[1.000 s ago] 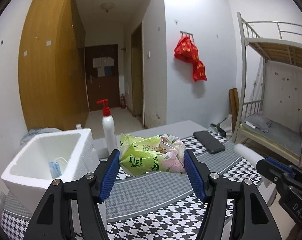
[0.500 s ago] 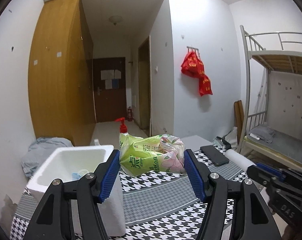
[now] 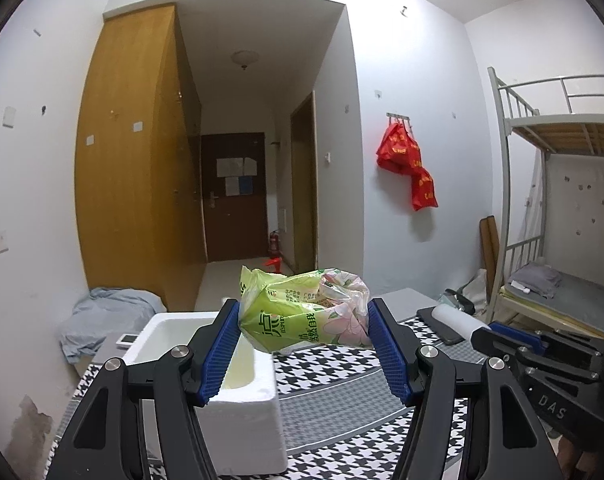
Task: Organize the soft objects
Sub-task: 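Lift the snack bag and foam roller and carry both tools toward the foam box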
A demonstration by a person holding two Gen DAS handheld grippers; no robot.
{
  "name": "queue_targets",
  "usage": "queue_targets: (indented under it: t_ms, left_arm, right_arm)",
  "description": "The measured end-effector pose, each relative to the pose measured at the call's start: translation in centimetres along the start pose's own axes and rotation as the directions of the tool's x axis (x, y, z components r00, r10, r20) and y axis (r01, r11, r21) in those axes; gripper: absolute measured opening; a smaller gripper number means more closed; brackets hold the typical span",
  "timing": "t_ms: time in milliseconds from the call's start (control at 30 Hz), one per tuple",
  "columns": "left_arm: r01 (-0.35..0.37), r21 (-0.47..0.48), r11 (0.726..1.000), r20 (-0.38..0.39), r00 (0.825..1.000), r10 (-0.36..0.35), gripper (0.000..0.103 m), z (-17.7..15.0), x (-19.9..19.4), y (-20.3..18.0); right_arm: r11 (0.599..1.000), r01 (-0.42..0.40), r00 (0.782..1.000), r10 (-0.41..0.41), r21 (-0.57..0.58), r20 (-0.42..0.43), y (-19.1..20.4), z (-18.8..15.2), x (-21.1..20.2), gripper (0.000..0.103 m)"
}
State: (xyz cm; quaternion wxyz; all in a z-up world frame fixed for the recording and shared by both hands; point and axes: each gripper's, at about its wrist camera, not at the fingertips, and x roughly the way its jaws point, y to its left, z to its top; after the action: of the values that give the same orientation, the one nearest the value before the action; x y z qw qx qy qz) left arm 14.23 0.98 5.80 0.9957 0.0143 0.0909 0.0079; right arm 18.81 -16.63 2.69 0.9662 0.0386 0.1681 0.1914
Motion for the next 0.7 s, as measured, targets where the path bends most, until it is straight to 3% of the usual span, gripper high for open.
queue_targets:
  t_ms: [700]
  left_arm:
    - [-0.085, -0.022, 0.996, -0.006, 0.996, 0.085, 0.065, -0.2, -0.9, 4.9]
  right_arm:
    - [0.994, -0.081, 0.996, 0.084, -0.074, 0.041, 3.8, 1.3, 0.8, 0.021]
